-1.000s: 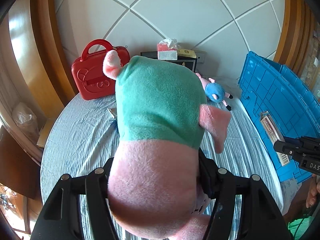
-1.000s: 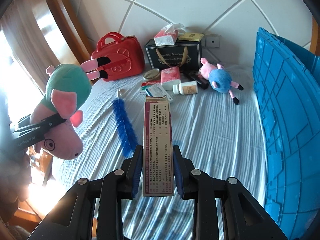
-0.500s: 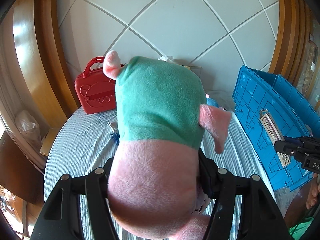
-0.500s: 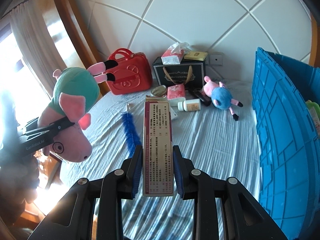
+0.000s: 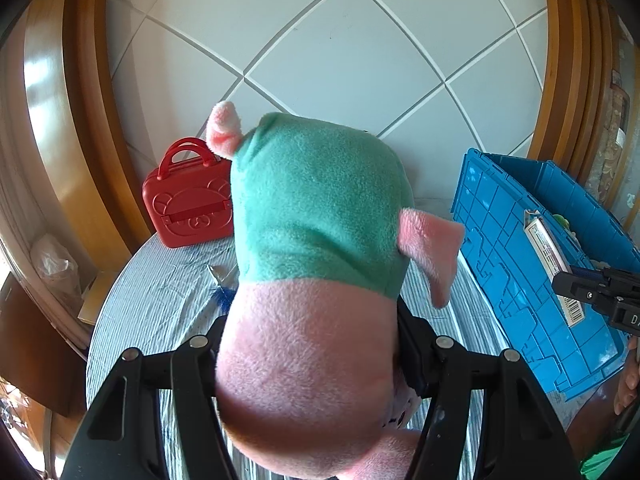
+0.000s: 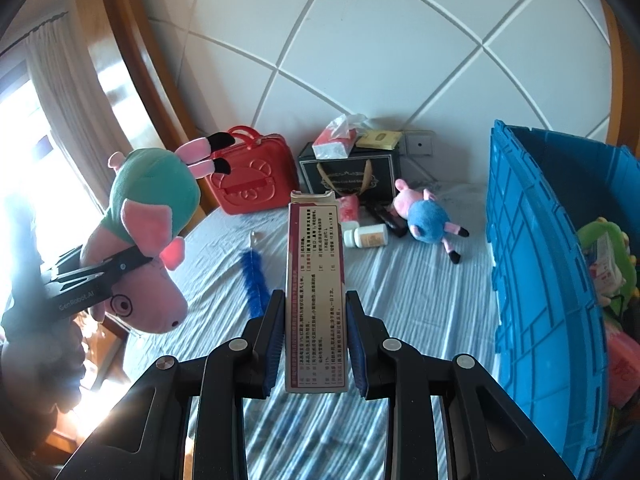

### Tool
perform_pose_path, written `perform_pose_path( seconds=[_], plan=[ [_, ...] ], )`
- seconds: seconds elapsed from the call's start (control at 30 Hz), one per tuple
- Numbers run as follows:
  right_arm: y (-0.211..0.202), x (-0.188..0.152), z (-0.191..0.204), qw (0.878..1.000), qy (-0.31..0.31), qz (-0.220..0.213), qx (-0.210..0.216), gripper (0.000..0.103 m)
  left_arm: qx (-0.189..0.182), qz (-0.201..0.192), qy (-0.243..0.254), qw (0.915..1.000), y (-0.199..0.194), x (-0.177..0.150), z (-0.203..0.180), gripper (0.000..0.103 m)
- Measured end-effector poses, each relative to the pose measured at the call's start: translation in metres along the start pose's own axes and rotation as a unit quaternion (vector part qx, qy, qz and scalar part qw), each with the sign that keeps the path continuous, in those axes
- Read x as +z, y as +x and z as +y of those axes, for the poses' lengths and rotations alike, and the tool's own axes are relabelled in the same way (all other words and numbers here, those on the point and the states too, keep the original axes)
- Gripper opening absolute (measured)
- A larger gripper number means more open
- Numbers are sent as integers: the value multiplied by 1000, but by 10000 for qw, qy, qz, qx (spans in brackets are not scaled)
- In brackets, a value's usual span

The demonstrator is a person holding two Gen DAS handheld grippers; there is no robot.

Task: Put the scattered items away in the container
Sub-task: 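Lift the pig plush and medicine box and carry both over the blue crate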

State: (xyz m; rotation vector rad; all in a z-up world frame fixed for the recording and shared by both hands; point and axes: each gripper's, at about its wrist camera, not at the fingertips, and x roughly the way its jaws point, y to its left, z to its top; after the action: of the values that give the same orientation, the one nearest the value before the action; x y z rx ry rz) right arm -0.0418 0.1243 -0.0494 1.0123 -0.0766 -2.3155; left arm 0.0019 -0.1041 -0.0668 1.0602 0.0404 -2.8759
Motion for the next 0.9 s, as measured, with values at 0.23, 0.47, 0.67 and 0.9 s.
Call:
perform_pose_path(
  seconds=[0.23, 0.47, 0.67, 0.9],
  plan=[
    [-20, 9, -21, 9998, 15, -175, -6, 28, -79, -101, 109, 9999, -1, 13, -29, 62],
    [-36, 15, -46, 9996, 40, -277, -37, 28, -202, -207, 257, 9993, 0, 31, -65, 62],
    [-52, 21, -74, 9991, 102, -398, -94, 28, -343, -293, 401, 9982, 3, 47, -101, 62],
    [-72, 28, -110, 9981, 223, -531, -237, 28, -588, -332, 553, 9962, 10, 61, -145, 62]
  ],
)
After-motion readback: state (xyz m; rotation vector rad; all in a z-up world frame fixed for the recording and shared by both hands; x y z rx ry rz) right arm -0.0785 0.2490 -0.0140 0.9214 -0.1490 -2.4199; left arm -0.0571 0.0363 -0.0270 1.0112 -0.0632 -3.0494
